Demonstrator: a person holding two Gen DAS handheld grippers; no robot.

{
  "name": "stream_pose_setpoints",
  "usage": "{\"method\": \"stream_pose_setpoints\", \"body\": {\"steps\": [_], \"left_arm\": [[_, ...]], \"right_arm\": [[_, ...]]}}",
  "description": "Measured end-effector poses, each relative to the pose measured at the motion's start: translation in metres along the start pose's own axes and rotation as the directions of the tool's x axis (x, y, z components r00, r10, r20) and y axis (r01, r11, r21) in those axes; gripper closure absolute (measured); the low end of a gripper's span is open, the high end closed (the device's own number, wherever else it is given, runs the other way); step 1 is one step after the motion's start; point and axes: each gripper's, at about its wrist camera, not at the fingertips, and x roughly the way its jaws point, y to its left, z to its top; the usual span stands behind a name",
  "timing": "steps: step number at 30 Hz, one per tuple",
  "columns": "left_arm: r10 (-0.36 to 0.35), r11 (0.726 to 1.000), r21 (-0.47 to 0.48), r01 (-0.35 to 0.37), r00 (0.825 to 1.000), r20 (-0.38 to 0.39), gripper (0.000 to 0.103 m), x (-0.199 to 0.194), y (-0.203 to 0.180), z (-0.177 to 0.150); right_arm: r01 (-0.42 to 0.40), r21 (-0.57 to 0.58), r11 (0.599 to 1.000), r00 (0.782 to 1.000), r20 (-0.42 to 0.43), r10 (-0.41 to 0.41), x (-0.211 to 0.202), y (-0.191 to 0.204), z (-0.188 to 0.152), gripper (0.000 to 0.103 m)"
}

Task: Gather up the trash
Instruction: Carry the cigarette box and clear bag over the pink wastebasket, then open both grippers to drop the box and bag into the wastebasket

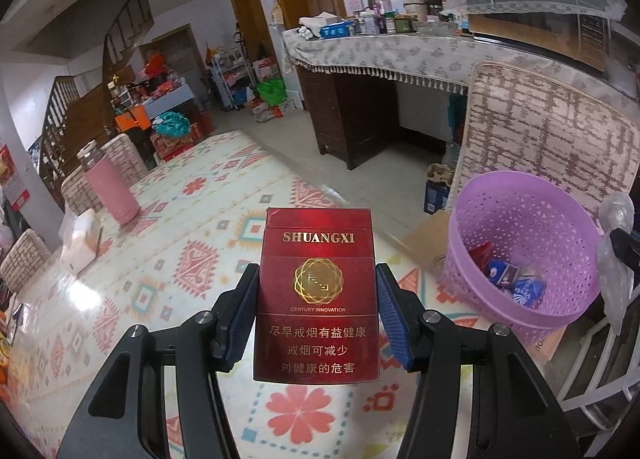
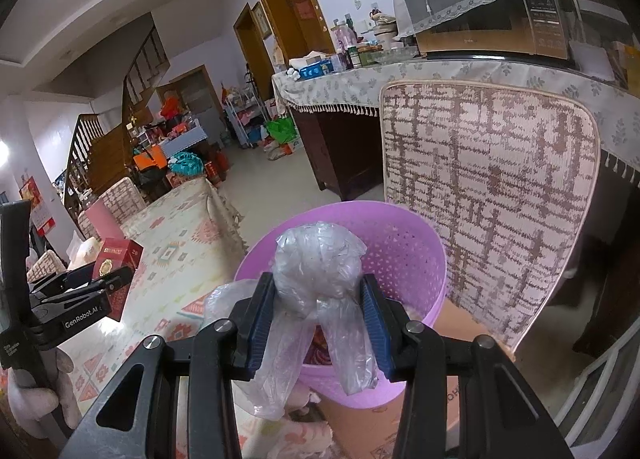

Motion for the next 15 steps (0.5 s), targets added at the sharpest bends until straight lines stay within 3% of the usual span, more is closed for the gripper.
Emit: {"method": "stream_pose_setpoints", "body": {"steps": [15], "left_arm": [[-0.066, 0.997, 0.044, 0.066, 0.998, 0.009, 0.048, 0.007, -0.033, 0.024]], "right_arm": [[0.033, 0.035, 0.999, 0.999, -0.013, -0.033, 0.010, -0.022, 0.005, 0.055]]}}
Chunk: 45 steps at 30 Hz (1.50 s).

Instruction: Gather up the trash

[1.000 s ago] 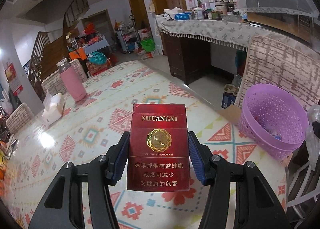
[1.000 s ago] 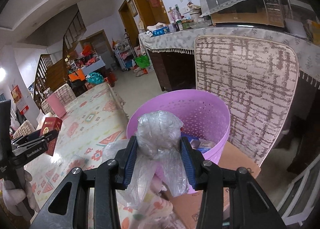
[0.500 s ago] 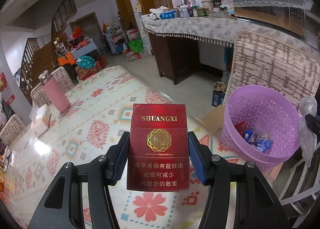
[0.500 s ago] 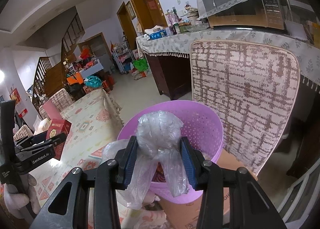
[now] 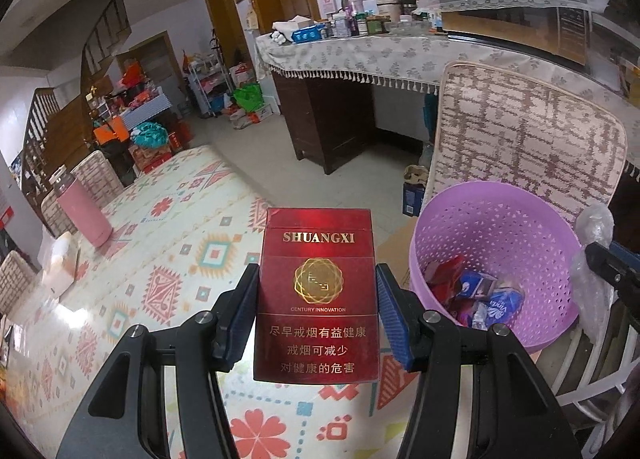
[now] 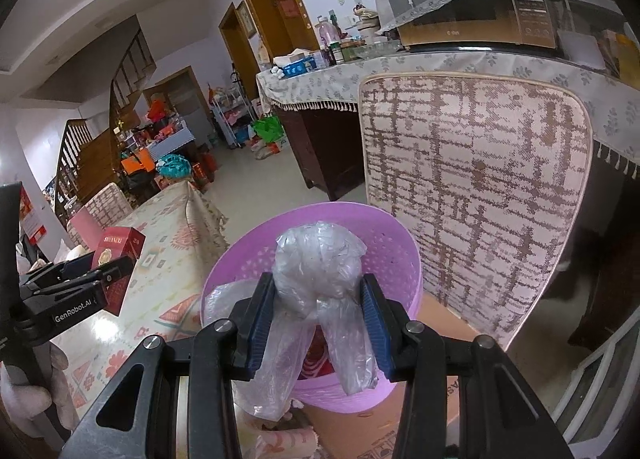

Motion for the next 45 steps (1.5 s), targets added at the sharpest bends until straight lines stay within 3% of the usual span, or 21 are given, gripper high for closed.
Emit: {"method": "stream_pose_setpoints", "body": {"steps": [9, 13, 19, 27, 30, 31, 32, 34, 38, 45], "left_arm": [[-0.022, 1.000, 0.010, 0.022, 1.000, -0.010, 0.048, 0.002, -0.006, 0.001], [-0.099, 0.995, -0.033, 0.098, 0.994, -0.048, 0.048, 0.008, -0.002, 0.009], [-0.263, 0.959, -0.131, 0.251, 0.961, -0.082, 0.048, 0.019, -0.001, 0.037], [-0.369, 0.922, -0.174, 0.347, 0.923, -0.114, 0.047, 0.040, -0.021, 0.060], [-0.432, 0.894, -0.180, 0.410, 0.895, -0.110, 0.028, 0.044, -0.030, 0.064], [-0.442, 0.889, -0.179, 0.421, 0.891, -0.102, 0.024, 0.044, -0.032, 0.066], [-0.447, 0.887, -0.175, 0.428, 0.889, -0.095, 0.024, 0.042, -0.034, 0.066], [-0.456, 0.883, -0.168, 0.437, 0.886, -0.089, 0.024, 0.038, -0.035, 0.063], [-0.444, 0.888, -0.173, 0.426, 0.892, -0.082, 0.023, 0.029, -0.026, 0.053], [-0.334, 0.934, -0.133, 0.333, 0.943, 0.015, 0.023, -0.017, -0.006, 0.030]], "right_arm": [[0.009, 0.005, 1.000, 1.000, 0.002, -0.009, 0.002, -0.003, 0.003, 0.055], [0.002, -0.001, 1.000, 1.000, -0.004, -0.002, 0.006, -0.003, 0.005, 0.055], [0.015, -0.029, 0.999, 1.000, -0.010, -0.015, 0.017, -0.002, 0.012, 0.055], [0.036, -0.031, 0.999, 0.999, -0.025, -0.037, 0.032, -0.008, 0.021, 0.055], [0.033, -0.038, 0.999, 0.999, -0.024, -0.034, 0.040, -0.009, 0.026, 0.054], [0.023, -0.042, 0.999, 0.999, -0.029, -0.025, 0.045, -0.010, 0.028, 0.045], [0.022, -0.042, 0.999, 0.999, -0.038, -0.023, 0.049, -0.011, 0.029, 0.038], [0.026, -0.024, 0.999, 0.999, -0.046, -0.027, 0.053, -0.012, 0.030, 0.037], [0.028, -0.021, 0.999, 0.999, -0.026, -0.028, 0.045, -0.011, 0.025, 0.030], [0.022, 0.039, 0.999, 0.999, -0.029, -0.021, 0.031, -0.018, 0.013, 0.030]]}}
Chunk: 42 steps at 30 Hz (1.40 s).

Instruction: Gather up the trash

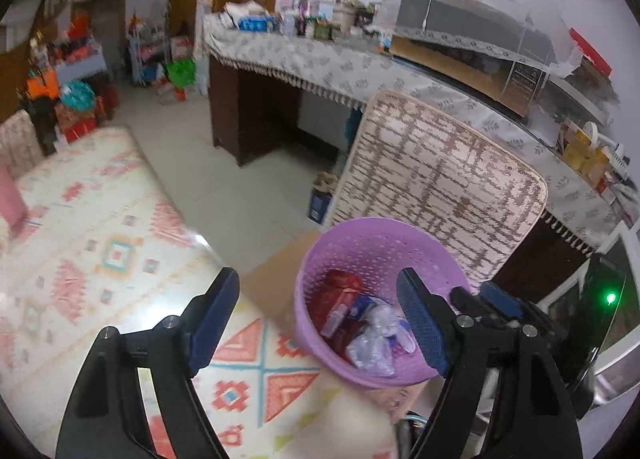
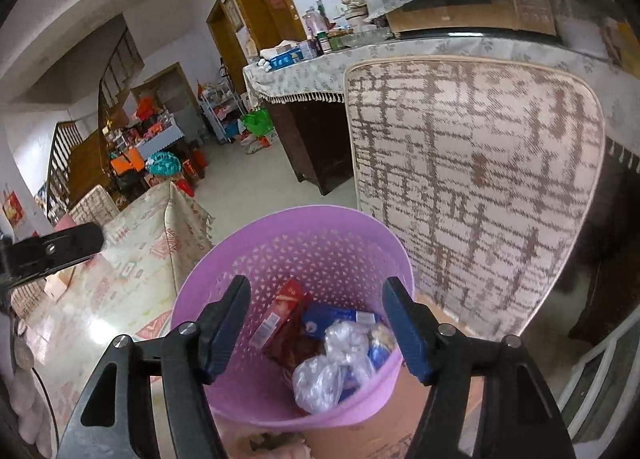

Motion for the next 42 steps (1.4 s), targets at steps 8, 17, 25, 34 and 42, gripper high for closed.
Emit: {"method": "stream_pose_setpoints", "body": {"steps": [8, 17, 25, 34, 42], "left_arm": [[0.174, 0.983, 0.013, -0.181, 0.963, 0.204, 0.011, -0.068, 0.001, -0.029], [0.369, 0.922, -0.064, -0.381, 0.821, 0.436, 0.000, -0.158, -0.007, -0.061], [0.391, 0.911, -0.082, -0.405, 0.783, 0.483, 0.000, -0.185, -0.013, -0.105], [0.317, 0.948, -0.099, -0.302, 0.882, 0.348, 0.000, -0.170, 0.002, -0.127], [0.329, 0.944, -0.118, -0.309, 0.917, 0.227, 0.000, -0.147, 0.009, -0.147]], "right_arm": [[0.044, -0.037, 0.998, 0.991, 0.128, -0.039, -0.042, 0.009, -0.017, 0.017], [-0.019, -0.043, 0.999, 0.994, 0.110, 0.024, -0.080, 0.029, -0.038, 0.013], [-0.010, -0.051, 0.999, 0.997, 0.078, 0.014, -0.104, 0.040, -0.062, 0.011], [0.019, -0.066, 0.998, 0.998, 0.053, -0.016, -0.124, 0.044, -0.082, 0.011], [0.048, -0.119, 0.992, 0.999, 0.016, -0.047, -0.124, 0.056, -0.096, 0.010]]}}
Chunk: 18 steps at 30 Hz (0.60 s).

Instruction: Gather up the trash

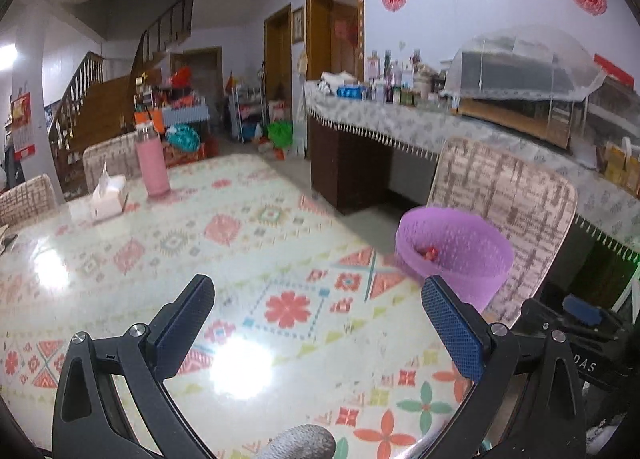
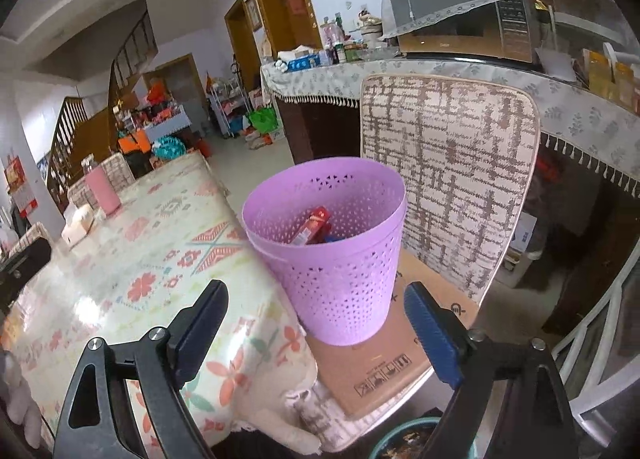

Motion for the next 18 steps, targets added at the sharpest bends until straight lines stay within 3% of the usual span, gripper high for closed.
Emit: {"method": "stream_pose_setpoints", "body": {"steps": [12, 18], "left_arm": [[0.006, 1.000, 0.003, -0.006, 0.991, -0.137, 0.000, 0.029, -0.003, -0.014], [0.010, 1.000, 0.005, -0.010, 0.987, -0.158, 0.000, 0.035, -0.003, -0.015]], "right_arm": [[0.015, -0.041, 0.999, 0.999, -0.047, -0.017, 0.011, 0.007, -0.007, 0.010], [0.032, -0.037, 0.999, 0.998, -0.062, -0.034, 0.015, 0.002, -0.010, 0.010]]}}
